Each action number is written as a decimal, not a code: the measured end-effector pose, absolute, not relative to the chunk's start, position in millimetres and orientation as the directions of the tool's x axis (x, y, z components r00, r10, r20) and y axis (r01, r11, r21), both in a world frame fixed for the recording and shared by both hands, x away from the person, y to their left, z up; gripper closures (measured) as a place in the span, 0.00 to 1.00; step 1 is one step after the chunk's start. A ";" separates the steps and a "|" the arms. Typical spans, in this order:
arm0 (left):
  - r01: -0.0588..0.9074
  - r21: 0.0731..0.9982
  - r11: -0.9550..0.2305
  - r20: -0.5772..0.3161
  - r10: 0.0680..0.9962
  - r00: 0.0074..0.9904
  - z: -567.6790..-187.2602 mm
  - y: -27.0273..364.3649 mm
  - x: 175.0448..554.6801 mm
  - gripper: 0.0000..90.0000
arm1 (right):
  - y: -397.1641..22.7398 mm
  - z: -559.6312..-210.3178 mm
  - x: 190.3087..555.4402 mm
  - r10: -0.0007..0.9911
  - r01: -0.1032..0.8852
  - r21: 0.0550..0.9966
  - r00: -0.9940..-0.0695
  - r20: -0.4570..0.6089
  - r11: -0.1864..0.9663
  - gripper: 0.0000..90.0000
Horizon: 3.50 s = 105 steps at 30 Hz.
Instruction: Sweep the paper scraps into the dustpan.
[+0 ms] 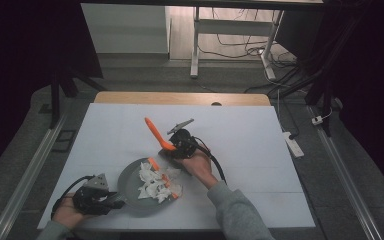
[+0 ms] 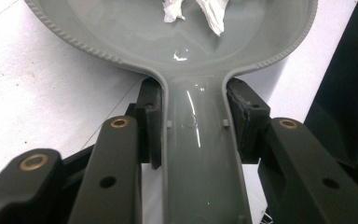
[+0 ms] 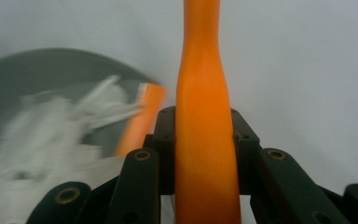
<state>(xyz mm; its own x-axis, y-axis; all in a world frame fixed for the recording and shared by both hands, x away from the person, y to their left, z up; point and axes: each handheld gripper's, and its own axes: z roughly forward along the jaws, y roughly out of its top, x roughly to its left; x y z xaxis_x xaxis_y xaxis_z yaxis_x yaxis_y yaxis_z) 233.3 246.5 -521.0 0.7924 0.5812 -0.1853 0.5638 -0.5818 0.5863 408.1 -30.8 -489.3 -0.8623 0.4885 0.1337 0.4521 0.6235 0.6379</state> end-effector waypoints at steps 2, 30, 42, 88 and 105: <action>0.562 0.586 -0.584 -0.183 0.580 0.793 -521.0 246.6 233.4 0.68 | -29.7 -482.2 402.0 0.472 0.425 0.655 -0.874 0.116 0.625 0.79; 0.565 0.588 -0.579 -0.184 0.585 0.790 -521.0 246.1 234.1 0.68 | -17.9 -491.0 427.6 0.536 0.492 0.611 -0.834 0.127 0.620 0.79; 0.567 0.586 -0.579 -0.183 0.586 0.789 -521.1 245.1 233.5 0.68 | 1.6 -475.5 381.5 0.382 0.379 0.647 -0.913 0.143 0.662 0.79; 0.570 0.584 -0.577 -0.186 0.589 0.787 -521.3 244.7 233.8 0.68 | -28.6 -492.8 348.8 0.484 0.476 0.677 -0.853 0.198 0.562 0.79; 0.570 0.584 -0.578 -0.187 0.588 0.787 -521.5 244.7 233.8 0.68 | -46.0 -465.4 352.6 0.485 0.429 0.775 -0.855 0.183 0.464 0.78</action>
